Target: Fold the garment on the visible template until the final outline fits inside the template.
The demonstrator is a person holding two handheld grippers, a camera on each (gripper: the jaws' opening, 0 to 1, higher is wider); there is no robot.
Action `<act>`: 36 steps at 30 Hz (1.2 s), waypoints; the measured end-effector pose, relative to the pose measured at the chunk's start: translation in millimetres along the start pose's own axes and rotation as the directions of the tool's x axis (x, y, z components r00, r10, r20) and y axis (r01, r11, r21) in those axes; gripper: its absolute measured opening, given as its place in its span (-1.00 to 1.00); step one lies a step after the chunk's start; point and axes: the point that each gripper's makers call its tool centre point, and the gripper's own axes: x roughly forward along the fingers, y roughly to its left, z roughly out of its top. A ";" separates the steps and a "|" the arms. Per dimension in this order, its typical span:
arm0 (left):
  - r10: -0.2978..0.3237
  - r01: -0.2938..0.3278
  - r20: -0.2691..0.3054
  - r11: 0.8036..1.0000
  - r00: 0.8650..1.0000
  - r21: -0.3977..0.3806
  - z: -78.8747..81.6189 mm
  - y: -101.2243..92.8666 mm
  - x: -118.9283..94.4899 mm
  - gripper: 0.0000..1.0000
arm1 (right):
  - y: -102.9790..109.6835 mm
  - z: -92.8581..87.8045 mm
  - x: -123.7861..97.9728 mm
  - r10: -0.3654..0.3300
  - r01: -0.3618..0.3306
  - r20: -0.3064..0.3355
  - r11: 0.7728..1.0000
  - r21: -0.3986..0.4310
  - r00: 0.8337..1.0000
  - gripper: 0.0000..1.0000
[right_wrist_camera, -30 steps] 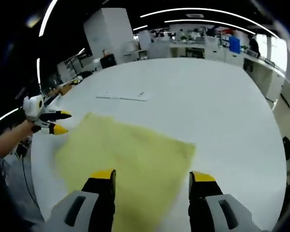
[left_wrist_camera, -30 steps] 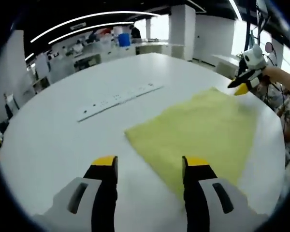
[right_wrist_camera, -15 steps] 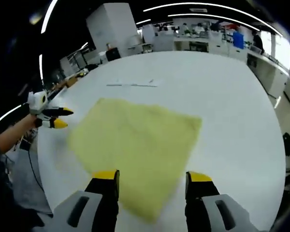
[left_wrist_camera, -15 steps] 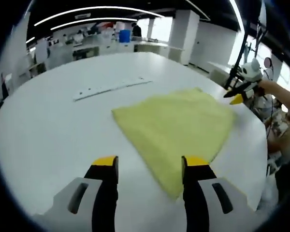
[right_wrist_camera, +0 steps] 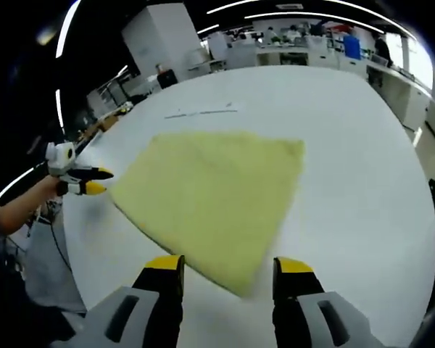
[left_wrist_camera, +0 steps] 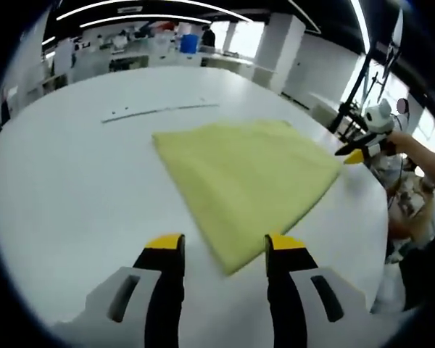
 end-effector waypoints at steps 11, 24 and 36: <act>-0.010 0.010 -0.038 1.000 0.999 -0.023 -15.8 -2.7 4.6 -0.64 | -2.1 -17.8 -0.2 0.017 -0.017 0.004 1.000 0.023 1.000 -0.64; -0.009 0.006 -0.048 0.998 0.999 -0.065 -24.4 -7.6 2.5 -0.99 | -9.9 -30.0 0.2 -0.015 0.015 0.026 1.000 0.003 1.000 -1.00; 0.011 -0.016 -0.075 0.998 0.997 -0.063 -39.6 -13.8 -9.1 -1.00 | 0.1 -43.0 -8.5 0.008 -0.007 0.025 1.000 -0.018 1.000 -1.00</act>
